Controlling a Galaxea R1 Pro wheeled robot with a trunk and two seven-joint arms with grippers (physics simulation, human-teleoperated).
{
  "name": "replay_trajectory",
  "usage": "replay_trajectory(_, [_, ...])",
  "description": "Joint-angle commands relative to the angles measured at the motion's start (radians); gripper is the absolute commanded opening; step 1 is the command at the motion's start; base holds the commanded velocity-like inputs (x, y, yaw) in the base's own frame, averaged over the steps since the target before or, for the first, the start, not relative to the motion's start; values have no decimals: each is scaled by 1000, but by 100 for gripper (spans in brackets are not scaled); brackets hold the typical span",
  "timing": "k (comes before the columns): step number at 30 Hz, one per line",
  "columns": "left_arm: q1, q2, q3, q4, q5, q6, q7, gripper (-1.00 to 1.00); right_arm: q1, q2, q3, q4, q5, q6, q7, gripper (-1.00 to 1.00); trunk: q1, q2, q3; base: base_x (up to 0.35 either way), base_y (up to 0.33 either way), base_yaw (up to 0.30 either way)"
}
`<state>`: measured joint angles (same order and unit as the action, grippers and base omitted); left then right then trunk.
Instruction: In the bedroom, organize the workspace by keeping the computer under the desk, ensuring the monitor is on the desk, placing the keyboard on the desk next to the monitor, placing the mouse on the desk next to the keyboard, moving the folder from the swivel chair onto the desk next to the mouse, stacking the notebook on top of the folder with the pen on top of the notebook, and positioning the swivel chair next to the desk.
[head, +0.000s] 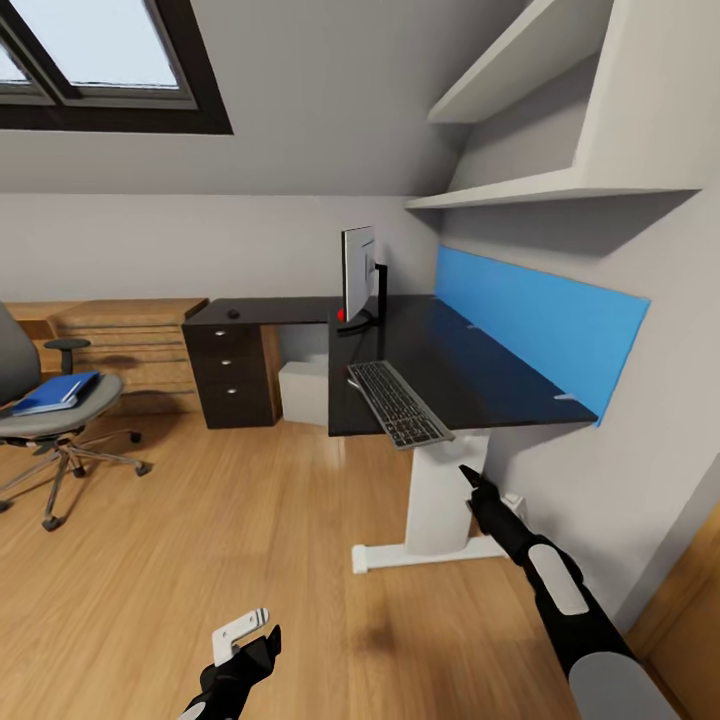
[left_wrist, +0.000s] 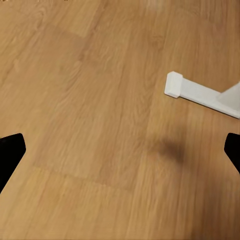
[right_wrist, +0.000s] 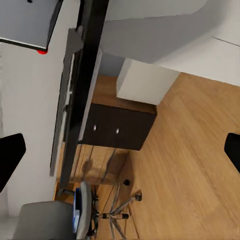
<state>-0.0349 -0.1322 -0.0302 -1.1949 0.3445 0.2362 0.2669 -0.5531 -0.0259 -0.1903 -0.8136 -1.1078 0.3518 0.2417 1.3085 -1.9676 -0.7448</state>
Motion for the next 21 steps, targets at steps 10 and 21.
replay_trajectory(10, [0,0,-2,-2,10,3,5,100,-1,-2,3,48,-143,12,1,100,0,0,-1,151,0,0])
replay_trajectory(21, [0,0,-2,-2,10,3,5,100,-1,-2,6,51,-148,11,1,100,0,0,-1,136,0,0])
